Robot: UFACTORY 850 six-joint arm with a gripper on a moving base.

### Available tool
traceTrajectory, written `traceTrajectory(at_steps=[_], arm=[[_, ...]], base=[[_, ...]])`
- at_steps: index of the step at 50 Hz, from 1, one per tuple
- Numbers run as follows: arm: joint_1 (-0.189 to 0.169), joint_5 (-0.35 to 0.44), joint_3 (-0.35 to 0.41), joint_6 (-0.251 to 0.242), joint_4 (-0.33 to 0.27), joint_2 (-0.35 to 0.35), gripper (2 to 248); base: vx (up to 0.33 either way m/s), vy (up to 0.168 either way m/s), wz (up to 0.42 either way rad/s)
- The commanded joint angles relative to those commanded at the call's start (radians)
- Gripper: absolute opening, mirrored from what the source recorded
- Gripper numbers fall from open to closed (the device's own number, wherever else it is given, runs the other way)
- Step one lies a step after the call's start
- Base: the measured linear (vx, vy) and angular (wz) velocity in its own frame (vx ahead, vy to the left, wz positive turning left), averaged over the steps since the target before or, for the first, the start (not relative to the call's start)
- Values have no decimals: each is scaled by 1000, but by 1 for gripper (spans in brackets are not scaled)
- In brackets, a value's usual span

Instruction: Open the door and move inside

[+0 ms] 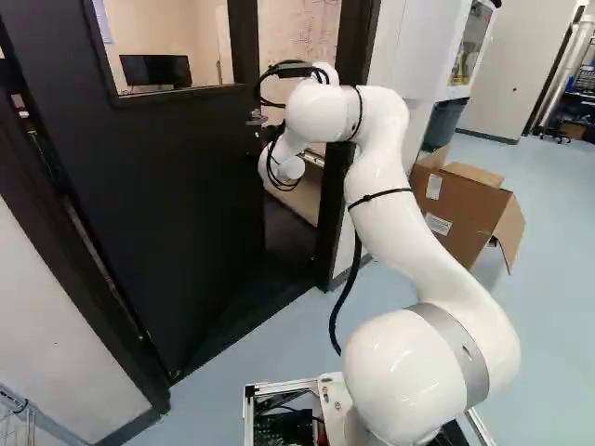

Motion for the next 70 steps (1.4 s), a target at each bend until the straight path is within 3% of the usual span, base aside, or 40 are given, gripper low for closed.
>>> traceTrajectory(at_steps=[17,70], arm=[[6,0,120,0,10,84,247],[23,-32,455,0,124,330,247]], base=[[0,0,0],[0,0,0]])
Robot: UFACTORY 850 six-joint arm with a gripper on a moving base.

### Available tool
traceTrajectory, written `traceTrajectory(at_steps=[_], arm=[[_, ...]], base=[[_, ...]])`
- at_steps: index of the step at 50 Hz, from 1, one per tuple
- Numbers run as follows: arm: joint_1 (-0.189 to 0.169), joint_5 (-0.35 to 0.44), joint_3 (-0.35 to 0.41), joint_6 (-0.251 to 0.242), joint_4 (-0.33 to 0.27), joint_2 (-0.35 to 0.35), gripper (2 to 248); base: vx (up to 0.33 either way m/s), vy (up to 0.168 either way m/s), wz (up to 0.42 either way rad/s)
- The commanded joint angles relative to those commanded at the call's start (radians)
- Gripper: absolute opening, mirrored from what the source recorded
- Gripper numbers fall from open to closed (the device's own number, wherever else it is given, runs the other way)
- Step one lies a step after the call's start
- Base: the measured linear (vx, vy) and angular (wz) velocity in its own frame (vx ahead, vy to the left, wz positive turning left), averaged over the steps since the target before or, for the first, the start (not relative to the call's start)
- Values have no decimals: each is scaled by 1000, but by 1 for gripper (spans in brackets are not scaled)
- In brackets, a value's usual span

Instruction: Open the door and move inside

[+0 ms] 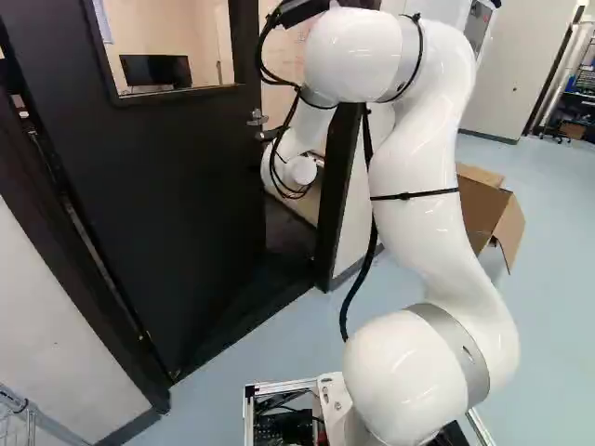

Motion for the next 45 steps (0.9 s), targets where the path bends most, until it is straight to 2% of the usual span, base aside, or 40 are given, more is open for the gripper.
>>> traceTrajectory(at_steps=[13,37,45], arm=[[2,-10,77,0,27,59,247],[6,-11,213,0,28,167,247],[8,-11,258,0,46,203,247]], base=[[0,0,0],[0,0,0],[0,0,0]])
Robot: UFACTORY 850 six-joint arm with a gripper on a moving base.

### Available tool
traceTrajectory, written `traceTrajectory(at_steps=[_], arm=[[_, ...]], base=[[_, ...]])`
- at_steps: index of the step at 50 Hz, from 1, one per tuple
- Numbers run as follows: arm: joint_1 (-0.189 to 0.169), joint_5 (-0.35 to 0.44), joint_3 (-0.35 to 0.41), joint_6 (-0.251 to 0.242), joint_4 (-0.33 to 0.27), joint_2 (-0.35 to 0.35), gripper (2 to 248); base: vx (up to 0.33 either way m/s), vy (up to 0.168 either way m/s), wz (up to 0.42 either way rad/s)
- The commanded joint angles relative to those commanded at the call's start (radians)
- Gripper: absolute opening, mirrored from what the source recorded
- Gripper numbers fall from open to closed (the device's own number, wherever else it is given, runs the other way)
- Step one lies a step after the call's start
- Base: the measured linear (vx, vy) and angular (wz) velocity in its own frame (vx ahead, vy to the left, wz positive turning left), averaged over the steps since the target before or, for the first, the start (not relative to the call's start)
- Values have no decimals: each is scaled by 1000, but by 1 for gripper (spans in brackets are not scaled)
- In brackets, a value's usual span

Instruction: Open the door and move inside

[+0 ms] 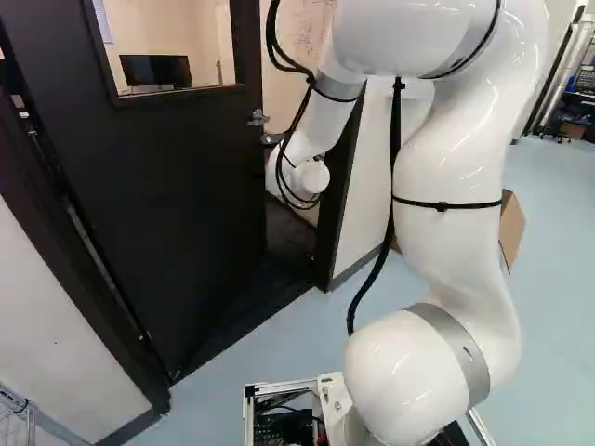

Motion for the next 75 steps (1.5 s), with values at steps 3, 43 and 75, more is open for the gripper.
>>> traceTrajectory(at_steps=[3,43,75], arm=[[1,-2,17,0,10,14,247],[9,-77,233,0,172,201,247],[6,-36,408,0,265,368,247]], base=[[0,0,0],[0,0,0],[0,0,0]])
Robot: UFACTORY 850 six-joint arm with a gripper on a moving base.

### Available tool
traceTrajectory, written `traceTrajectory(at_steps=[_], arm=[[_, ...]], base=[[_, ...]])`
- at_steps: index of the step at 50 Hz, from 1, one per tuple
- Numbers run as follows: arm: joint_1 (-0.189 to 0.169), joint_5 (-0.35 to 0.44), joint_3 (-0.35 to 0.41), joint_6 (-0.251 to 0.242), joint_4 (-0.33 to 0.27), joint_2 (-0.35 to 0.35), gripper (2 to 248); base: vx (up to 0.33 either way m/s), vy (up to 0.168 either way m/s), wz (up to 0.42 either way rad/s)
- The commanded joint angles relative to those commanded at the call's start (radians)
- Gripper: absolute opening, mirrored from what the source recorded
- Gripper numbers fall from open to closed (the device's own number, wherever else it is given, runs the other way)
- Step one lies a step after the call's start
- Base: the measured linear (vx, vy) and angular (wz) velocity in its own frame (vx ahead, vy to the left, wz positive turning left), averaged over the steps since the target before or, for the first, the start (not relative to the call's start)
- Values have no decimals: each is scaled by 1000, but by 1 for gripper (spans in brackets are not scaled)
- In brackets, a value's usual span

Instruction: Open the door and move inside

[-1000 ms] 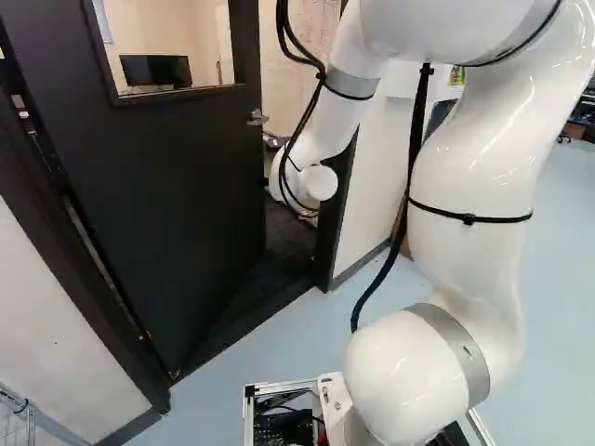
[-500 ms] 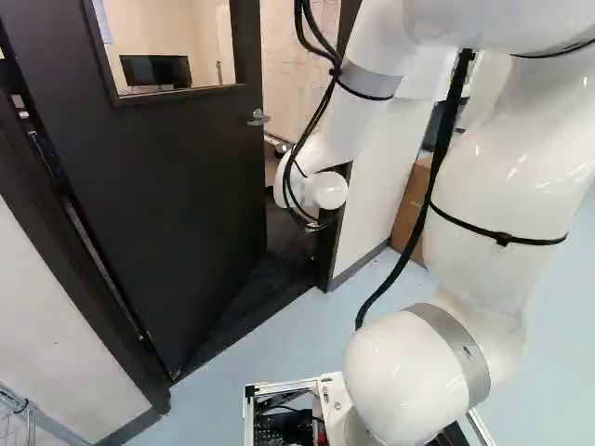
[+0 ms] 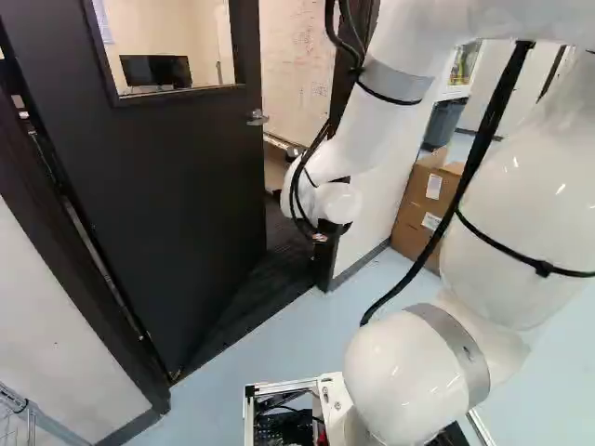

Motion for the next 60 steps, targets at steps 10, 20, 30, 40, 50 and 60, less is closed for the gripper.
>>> traceTrajectory(at_steps=[10,20,30,40,50,60], arm=[[-2,6,55,0,2,57,247],[-2,6,83,0,2,86,247],[-2,6,86,0,2,89,247],[-2,6,86,0,2,89,247],[-2,6,86,0,2,89,247],[-2,6,86,0,2,89,247]], base=[[0,0,0],[0,0,0],[0,0,0],[0,0,0],[-30,7,56],[2,25,129]])
